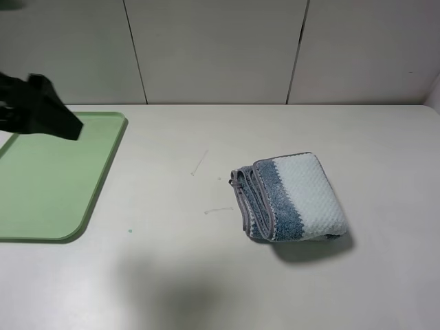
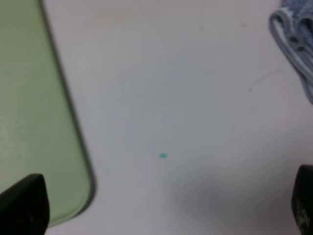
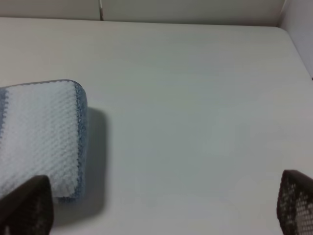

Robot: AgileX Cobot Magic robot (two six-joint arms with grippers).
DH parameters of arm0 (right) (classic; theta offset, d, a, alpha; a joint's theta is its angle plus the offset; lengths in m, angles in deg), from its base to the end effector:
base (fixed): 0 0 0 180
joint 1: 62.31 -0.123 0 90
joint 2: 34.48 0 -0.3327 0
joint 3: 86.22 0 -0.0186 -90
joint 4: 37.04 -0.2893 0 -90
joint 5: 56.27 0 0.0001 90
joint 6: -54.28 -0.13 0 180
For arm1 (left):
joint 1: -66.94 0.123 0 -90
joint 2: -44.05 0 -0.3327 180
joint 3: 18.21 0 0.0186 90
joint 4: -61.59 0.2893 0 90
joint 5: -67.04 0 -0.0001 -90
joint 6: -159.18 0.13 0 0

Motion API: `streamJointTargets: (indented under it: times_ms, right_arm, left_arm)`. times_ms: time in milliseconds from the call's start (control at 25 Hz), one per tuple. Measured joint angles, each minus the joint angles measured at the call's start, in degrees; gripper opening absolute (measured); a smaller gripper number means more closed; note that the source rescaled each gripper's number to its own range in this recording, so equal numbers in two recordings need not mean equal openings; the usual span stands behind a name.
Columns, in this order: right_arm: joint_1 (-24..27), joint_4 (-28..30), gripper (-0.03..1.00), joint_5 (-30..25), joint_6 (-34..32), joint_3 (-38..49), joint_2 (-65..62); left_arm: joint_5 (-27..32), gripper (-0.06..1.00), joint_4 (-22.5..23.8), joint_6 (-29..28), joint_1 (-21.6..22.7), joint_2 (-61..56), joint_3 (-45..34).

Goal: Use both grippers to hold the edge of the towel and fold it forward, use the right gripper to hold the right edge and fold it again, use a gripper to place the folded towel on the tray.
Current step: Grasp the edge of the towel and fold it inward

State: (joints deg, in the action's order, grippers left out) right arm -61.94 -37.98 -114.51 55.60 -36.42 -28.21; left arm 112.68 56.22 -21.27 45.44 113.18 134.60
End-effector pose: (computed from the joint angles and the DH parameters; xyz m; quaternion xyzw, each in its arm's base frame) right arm 0.0174 0.0017 0.2827 -0.0071 0.8401 0.0002 0.5424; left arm 0.2305 -0.1001 0.3185 0.1528 0.9321 -0.1035 0.3115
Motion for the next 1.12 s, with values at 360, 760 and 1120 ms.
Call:
streamJointTargets:
  times_ms: [360,760,1120]
  right_arm:
    - [0.0,0.0,1.0,0.0,0.0,0.0,0.0]
    - [0.0,0.0,1.0,0.0,0.0,0.0,0.0]
    - [0.0,0.0,1.0,0.0,0.0,0.0,0.0]
  left_arm:
    - [-12.07,1.0,-0.92,-9.39,-14.75,18.66,5.34]
    - [-24.01,1.0,-1.3,-21.89,-25.57,33.48,8.73]
    - [-30.53,1.0,-1.41,-28.29,-27.14,43.79,12.48]
